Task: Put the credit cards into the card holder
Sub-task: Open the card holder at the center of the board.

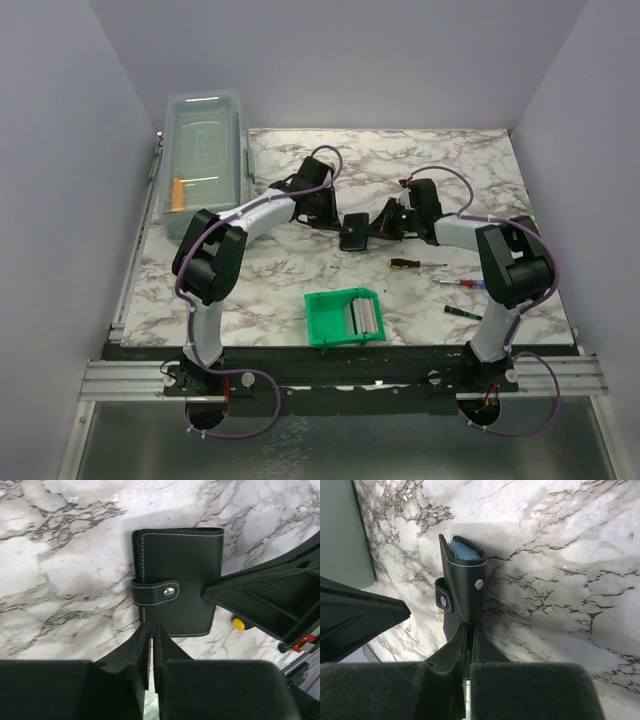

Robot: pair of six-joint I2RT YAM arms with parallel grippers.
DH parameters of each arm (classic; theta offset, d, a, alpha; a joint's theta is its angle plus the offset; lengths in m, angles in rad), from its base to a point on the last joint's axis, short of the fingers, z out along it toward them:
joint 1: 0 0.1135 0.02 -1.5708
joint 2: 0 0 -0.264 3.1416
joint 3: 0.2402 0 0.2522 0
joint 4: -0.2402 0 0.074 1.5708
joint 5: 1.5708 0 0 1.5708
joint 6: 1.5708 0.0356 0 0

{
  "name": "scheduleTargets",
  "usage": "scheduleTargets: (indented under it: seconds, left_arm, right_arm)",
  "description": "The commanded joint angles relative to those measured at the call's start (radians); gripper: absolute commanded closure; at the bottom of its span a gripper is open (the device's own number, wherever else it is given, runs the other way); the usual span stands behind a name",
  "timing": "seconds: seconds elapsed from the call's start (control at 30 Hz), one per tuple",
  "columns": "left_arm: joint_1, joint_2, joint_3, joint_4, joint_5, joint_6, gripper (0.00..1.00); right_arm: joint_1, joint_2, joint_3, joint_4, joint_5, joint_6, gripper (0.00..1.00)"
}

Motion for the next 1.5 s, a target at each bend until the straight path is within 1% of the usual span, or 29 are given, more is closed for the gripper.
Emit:
scheduleTargets:
  seconds: [0.0,0.07,0.1,0.17,0.27,0.37,0.47,0.57,0.77,0.8,0.9,1.0,1.13,1.27,1.33,1.4,1.47]
  left_arm:
    - [-0.044,-0.047,0.002,0.027,-0.027,0.033,0.75]
    - [-0.079,-0.042,0.015,0.015,-0.121,0.020,0.54]
    - [-0.094,-0.035,0.025,0.005,-0.162,0.011,0.48]
    - [-0.116,-0.009,0.054,-0.019,-0.241,-0.008,0.46]
    - [-0.138,0.046,0.106,-0.062,-0.303,-0.011,0.46]
    - [-0.140,0.094,0.151,-0.088,-0.333,-0.007,0.48]
    - [-0.141,0.133,0.183,-0.093,-0.325,0.007,0.50]
    - [-0.140,0.172,0.221,-0.125,-0.342,0.014,0.54]
    - [-0.139,0.217,0.219,-0.142,-0.331,0.032,0.63]
    - [-0.137,0.224,0.218,-0.142,-0.325,0.033,0.66]
    - [-0.126,0.232,0.210,-0.149,-0.322,0.036,0.85]
    - [-0.114,0.195,0.194,-0.155,-0.345,0.055,1.00]
    - [-0.082,0.102,0.164,-0.149,-0.275,0.078,1.00]
    - [-0.034,0.013,0.094,-0.081,-0.074,0.058,1.00]
    - [-0.014,-0.019,0.054,-0.044,-0.009,0.041,1.00]
    - [-0.001,-0.045,0.016,-0.011,0.026,0.032,1.00]
    - [0.006,-0.068,-0.014,0.014,0.030,0.027,1.00]
  right_arm:
    - [0.002,0.014,0.029,-0.047,0.003,-0.036,1.00]
    - [0.002,0.013,0.030,-0.051,0.006,-0.034,1.00]
    - [0.002,0.011,0.028,-0.050,0.007,-0.032,1.00]
    - [0.002,0.008,0.026,-0.052,0.010,-0.031,1.00]
    - [0.002,0.004,0.026,-0.052,0.008,-0.031,1.00]
    - [0.002,0.003,0.028,-0.051,0.003,-0.033,1.00]
    - [0.002,0.004,0.025,-0.048,-0.004,-0.033,1.00]
    - [0.001,0.002,0.025,-0.048,-0.006,-0.032,1.00]
    - [0.002,0.001,0.027,-0.045,-0.008,-0.030,1.00]
    - [0.001,0.003,0.028,-0.045,-0.009,-0.030,1.00]
    - [0.002,0.000,0.026,-0.048,-0.009,-0.032,1.00]
    - [0.002,-0.001,0.027,-0.054,-0.004,-0.038,1.00]
    - [0.002,0.018,0.035,-0.062,-0.001,-0.051,1.00]
    - [0.002,0.048,0.062,-0.096,0.010,-0.081,0.99]
    - [0.002,0.057,0.071,-0.098,0.010,-0.087,1.00]
    - [0.002,0.066,0.078,-0.097,0.009,-0.078,1.00]
    - [0.002,0.077,0.089,-0.101,0.008,-0.077,1.00]
